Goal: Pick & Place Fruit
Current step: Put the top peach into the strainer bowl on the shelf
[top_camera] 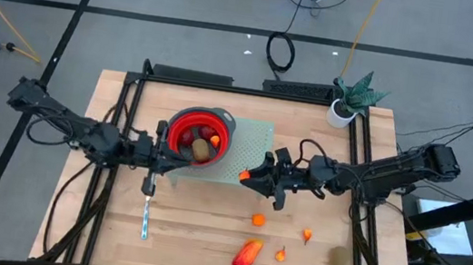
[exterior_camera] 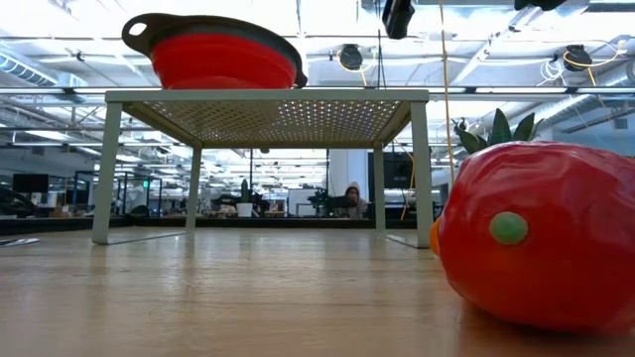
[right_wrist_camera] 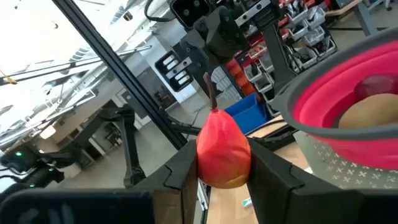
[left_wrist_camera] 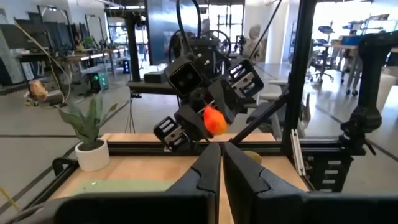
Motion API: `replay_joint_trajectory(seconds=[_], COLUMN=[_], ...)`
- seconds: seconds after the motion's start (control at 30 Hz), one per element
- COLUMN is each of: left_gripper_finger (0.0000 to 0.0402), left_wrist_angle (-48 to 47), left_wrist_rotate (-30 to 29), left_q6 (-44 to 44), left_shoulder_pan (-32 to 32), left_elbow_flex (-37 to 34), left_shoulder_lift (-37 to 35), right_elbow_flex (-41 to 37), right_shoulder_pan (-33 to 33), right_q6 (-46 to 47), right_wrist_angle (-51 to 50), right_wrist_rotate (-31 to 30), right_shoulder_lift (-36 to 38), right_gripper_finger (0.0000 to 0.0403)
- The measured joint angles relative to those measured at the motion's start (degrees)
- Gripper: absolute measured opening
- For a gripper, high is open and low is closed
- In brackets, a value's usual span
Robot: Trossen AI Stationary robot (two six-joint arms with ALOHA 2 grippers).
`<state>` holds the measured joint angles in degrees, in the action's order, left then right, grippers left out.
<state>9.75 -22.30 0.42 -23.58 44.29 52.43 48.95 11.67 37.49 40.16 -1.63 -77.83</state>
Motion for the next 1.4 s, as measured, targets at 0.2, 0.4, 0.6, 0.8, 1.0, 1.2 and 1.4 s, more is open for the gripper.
replay_joint_trajectory(seconds=[0.2, 0.4, 0.6, 0.8, 1.0, 1.2, 1.4], left_gripper_finger=[0.0021, 0.0021, 0.0021, 0.0022, 0.0026, 0.0086, 0.0165], left_wrist_angle=[-1.1, -1.1, -1.0, 0.2, 0.2, 0.2, 0.5], left_wrist_rotate=[3.5, 8.8, 10.5, 16.3, 20.2, 21.4, 21.4], left_q6=[-0.1, 0.0, -0.9, 0.0, 0.6, 0.6, 0.9], left_shoulder_pan=[2.2, 4.3, 6.4, 8.5, 10.4, 11.6, 12.1], left_elbow_flex=[4.8, 9.0, 11.4, 13.6, 14.9, 16.7, 17.2], left_shoulder_lift=[6.2, 12.0, 15.2, 18.4, 21.4, 23.5, 24.4], right_elbow_flex=[0.0, 0.0, 0.0, 0.0, 0.0, 0.0, 0.0], right_shoulder_pan=[0.1, 0.3, 1.8, 2.7, 2.7, 2.7, 2.7], right_q6=[-0.7, -0.9, -2.8, -4.4, -5.5, -5.8, -7.1], right_wrist_angle=[-0.3, -2.2, -3.3, -3.5, -3.7, -3.8, -3.7], right_wrist_rotate=[0.1, 0.3, 0.2, 0.0, 0.0, 0.0, 0.0], right_shoulder_lift=[0.0, 0.0, 0.0, 0.0, 0.0, 0.0, 0.0], right_gripper_finger=[0.0104, 0.0104, 0.0104, 0.0104, 0.0104, 0.0105, 0.0105])
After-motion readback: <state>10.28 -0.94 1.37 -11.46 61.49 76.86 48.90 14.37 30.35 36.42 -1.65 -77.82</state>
